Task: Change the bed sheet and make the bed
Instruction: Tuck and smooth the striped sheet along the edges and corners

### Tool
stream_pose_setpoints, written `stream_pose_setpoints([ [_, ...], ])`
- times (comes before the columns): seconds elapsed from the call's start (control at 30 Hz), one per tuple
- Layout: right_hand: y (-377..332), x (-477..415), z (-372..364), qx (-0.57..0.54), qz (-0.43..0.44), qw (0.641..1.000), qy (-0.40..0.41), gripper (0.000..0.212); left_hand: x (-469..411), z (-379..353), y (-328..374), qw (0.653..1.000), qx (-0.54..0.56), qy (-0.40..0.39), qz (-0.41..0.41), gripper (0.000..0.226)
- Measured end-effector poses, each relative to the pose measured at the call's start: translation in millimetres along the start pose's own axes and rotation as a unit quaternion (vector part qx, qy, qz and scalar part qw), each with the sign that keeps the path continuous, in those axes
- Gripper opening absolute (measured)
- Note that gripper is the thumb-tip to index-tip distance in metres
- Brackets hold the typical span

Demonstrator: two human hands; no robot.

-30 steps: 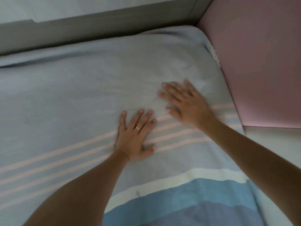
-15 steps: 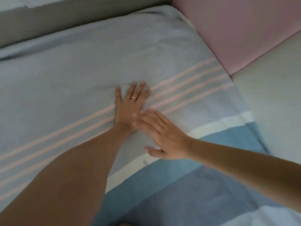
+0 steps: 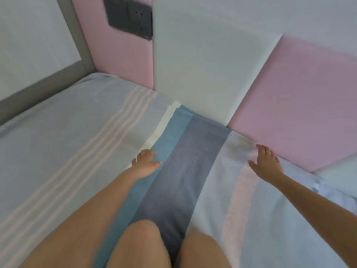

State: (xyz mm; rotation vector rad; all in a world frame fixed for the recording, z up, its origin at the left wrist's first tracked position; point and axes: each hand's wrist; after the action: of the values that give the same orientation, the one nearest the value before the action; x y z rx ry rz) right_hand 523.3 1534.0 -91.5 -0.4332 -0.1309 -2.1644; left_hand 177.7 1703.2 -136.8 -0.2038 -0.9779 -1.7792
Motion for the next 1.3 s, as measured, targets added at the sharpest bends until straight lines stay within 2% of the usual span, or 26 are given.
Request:
stream_pose_setpoints([
  [0.1,14,-20,15,0.002,0.007,0.999,-0.050,0.062,-7,-2,45,0.994,0.051,0.017,-0.098,0.037],
  [0.17,14,-31,14,-0.050,0.017,0.998,-0.043,0.056,-8,-10,74,0.984,0.073,0.037,-0.156,0.029],
  [0.23,7,-43,11,-0.075,0.039,0.996,-0.010,0.054,-13,-19,93,0.978,0.053,0.051,-0.196,0.026],
  [0.3,-5,-56,5,-0.088,0.073,0.993,-0.026,0.065,-15,-25,103,0.972,0.017,0.056,-0.228,0.027],
  [0.37,-19,-69,-1,-0.044,0.074,0.994,-0.067,0.072,-25,-28,109,0.968,-0.008,0.057,-0.244,0.027],
  [0.43,-29,-82,-1,0.047,0.065,0.991,-0.106,0.066,-35,-28,116,0.966,-0.026,0.052,-0.252,0.026],
  [0.5,-36,-92,2,0.085,0.078,0.985,-0.127,0.065,-44,-27,121,0.963,-0.040,0.068,-0.257,0.026],
  [0.57,-35,-99,2,0.069,0.096,0.981,-0.153,0.072,-52,-26,129,0.962,-0.046,0.087,-0.256,0.026],
  [0.7,-20,-103,2,-0.060,0.072,0.971,-0.218,0.092,-51,-26,151,0.961,-0.062,0.092,-0.255,0.025],
  [0.8,-22,-103,6,-0.059,0.047,0.965,-0.250,0.103,-47,-17,162,0.948,-0.104,0.075,-0.292,0.023],
  [0.9,-22,-98,5,-0.071,0.061,0.976,-0.196,0.093,-45,-1,169,0.935,-0.131,0.070,-0.321,0.037],
  [1.03,-26,-55,-1,0.031,0.126,0.991,-0.018,0.062,-55,2,180,0.920,-0.171,0.126,-0.328,0.040],
  [1.07,-29,-40,-10,0.053,0.146,0.987,0.044,0.060,-57,-2,181,0.913,-0.193,0.135,-0.333,0.044],
  [1.13,-34,-16,-24,0.078,0.168,0.977,0.105,0.070,-65,-6,185,0.894,-0.254,0.132,-0.345,0.048],
  [1.23,-36,-5,-28,0.071,0.186,0.970,0.140,0.078,-78,-6,190,0.867,-0.352,0.050,-0.350,0.022],
  [1.3,-35,-4,-22,0.066,0.195,0.970,0.131,0.076,-82,3,194,0.873,-0.341,-0.012,-0.348,0.010],
])
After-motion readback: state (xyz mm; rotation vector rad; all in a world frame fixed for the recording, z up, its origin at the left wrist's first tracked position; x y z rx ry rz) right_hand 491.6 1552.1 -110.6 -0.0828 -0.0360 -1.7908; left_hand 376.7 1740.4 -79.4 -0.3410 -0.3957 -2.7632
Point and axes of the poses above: each hand's wrist, its own x-axis away from the middle knuckle, its own z-axis out of the back of the hand, y = z × x, and after that the axes turned 12 degrees about -y, right-handed
